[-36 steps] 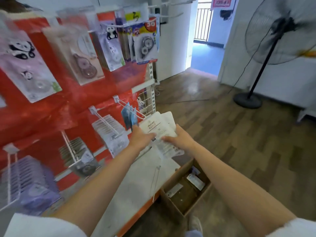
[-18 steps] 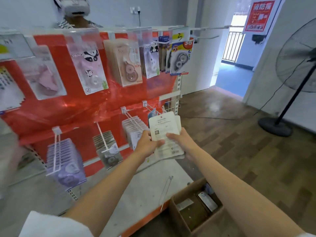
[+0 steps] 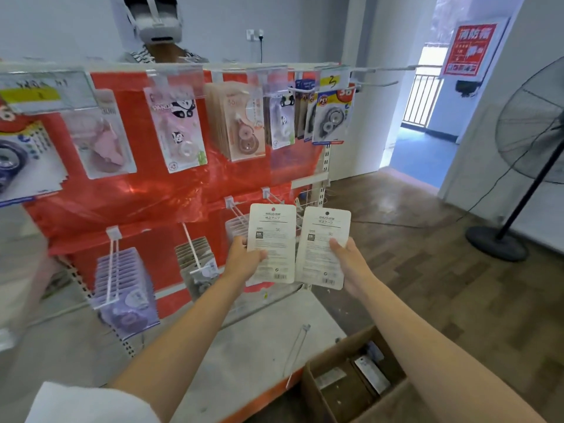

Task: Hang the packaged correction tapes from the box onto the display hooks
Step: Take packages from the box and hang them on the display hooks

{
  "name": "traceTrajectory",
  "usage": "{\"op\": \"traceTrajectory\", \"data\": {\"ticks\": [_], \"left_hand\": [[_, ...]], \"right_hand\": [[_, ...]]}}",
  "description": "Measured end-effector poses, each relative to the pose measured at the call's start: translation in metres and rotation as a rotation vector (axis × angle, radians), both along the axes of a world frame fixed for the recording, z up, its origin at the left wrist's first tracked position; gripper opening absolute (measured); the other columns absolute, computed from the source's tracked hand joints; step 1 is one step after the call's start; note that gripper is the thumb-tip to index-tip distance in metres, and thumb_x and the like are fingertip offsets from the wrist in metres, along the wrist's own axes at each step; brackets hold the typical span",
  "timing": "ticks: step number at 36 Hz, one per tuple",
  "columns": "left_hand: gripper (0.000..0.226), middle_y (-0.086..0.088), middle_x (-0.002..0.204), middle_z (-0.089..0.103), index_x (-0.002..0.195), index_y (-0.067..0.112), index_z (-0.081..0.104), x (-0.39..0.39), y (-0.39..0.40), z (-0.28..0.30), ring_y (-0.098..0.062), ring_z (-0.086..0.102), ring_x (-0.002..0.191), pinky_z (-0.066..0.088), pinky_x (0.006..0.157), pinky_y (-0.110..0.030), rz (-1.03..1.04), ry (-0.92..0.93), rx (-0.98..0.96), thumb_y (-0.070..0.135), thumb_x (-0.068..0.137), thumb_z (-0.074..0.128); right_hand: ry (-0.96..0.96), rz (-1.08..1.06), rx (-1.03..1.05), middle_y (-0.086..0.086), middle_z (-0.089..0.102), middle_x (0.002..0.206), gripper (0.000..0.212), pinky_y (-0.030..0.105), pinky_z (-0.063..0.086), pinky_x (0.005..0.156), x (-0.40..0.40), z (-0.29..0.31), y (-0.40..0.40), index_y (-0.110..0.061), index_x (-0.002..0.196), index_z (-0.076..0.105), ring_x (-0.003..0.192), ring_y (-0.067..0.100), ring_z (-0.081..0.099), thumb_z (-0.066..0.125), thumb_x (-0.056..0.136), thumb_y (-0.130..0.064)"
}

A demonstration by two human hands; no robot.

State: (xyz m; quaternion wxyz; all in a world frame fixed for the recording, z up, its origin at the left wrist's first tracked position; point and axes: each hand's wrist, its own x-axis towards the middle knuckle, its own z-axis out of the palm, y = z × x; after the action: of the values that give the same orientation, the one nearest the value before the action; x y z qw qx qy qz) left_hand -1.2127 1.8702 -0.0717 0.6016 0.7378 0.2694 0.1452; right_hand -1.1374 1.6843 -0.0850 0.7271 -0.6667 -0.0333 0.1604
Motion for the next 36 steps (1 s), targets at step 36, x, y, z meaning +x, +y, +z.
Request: {"op": "traceTrajectory", "data": {"ticks": [36], "left_hand": [[0.032, -0.008, 0.092, 0.068, 0.12, 0.006, 0.057, -0.005, 0.008, -0.02, -0.024, 0.066, 0.077, 0.058, 0.056, -0.032, -0.18, -0.055, -0.513, -0.005, 0.09, 0.052]], "right_hand": [[-0.06, 0.302, -0.229, 0.002, 0.053, 0.116, 0.029, 0.023, 0.05, 0.067, -0.015, 0.0, 0.056, -0.007, 0.12, 0.051, 0.086, 0.016, 0.06, 0.045, 0.094, 0.003]]}}
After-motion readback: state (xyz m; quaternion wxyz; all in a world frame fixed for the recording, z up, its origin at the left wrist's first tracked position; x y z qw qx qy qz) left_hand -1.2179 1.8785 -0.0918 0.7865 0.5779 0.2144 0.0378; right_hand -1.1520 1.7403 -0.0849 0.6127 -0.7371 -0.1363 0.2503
